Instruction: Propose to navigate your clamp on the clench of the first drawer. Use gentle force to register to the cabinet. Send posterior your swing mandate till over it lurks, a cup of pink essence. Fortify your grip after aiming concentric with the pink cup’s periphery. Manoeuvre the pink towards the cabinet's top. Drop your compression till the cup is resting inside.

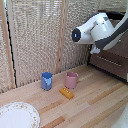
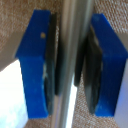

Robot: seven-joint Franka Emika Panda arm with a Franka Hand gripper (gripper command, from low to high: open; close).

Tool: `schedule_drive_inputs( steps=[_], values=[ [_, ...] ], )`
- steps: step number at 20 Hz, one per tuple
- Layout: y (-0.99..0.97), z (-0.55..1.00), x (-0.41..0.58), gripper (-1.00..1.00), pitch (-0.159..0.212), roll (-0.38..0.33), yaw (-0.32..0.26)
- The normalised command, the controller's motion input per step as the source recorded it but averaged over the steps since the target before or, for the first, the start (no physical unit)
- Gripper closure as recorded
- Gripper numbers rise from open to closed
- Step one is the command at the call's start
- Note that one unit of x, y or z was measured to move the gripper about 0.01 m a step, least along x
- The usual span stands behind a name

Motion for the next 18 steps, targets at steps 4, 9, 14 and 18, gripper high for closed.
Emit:
schedule_drive_inputs(
  steps=[4,9,14,18],
  values=[
    [0.03,0.12,0.017,-1.00,0.020,-0.022,-0.063],
    [0.32,0.52,0.000,-1.00,0.031,0.153,0.006],
    [0.43,0.45,0.000,-1.00,0.032,0.237,0.000],
    [0.42,0.36,0.000,-1.00,0.044,0.259,-0.027]
  ],
)
